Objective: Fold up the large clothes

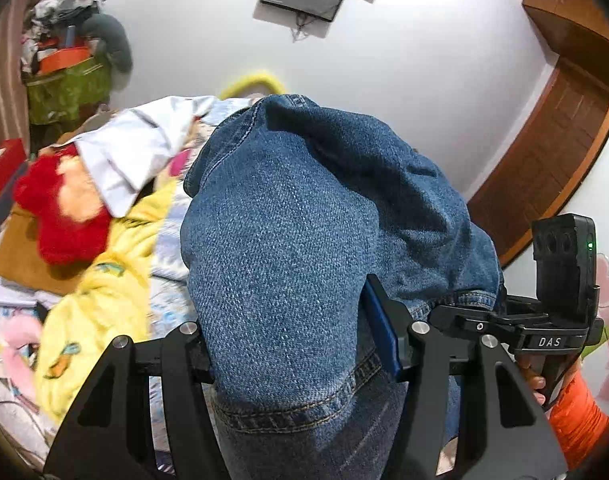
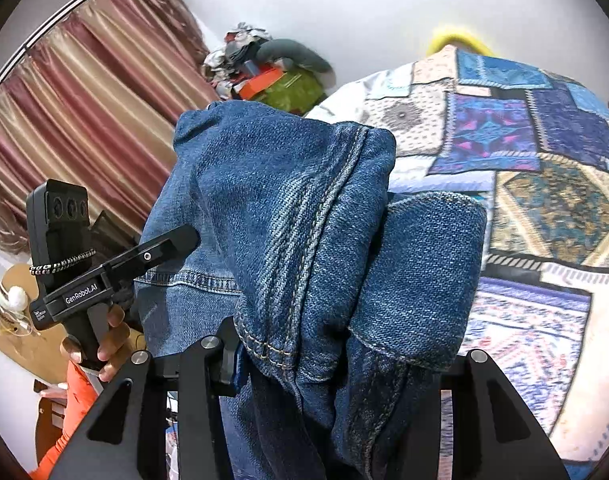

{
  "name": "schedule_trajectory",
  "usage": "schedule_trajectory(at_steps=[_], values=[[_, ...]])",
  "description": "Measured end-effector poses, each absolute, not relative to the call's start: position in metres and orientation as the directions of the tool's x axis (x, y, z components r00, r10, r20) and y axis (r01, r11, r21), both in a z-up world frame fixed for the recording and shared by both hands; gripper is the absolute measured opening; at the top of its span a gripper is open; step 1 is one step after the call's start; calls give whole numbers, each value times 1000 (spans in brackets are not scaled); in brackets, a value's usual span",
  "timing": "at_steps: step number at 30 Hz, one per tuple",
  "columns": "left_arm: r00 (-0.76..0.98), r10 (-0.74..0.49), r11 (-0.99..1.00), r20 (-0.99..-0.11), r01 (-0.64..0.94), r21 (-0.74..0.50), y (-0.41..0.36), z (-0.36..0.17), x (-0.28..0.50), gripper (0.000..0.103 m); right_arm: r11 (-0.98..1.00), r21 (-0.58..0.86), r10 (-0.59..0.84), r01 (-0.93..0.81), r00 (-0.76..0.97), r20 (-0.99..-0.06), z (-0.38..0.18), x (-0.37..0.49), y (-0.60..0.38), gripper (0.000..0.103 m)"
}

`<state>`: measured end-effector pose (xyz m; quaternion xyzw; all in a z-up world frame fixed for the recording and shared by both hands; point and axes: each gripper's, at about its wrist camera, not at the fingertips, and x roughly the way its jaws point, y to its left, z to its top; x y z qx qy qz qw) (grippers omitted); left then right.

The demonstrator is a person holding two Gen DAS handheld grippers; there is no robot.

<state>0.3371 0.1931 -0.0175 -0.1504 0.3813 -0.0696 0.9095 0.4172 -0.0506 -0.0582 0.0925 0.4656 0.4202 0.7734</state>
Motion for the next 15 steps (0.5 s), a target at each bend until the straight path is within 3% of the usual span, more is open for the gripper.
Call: schedule_trajectory(at_steps=[6,15], values=[[647,-218,939,-731,-65,-338,228,-63,317,58,619,568,726,-543,119,-677,-102,409,-4,44],[495,-233,921,-837,-165,-353,242,-184,316,58,676,558,614,-482,-52,-788,-218,422,33,44]])
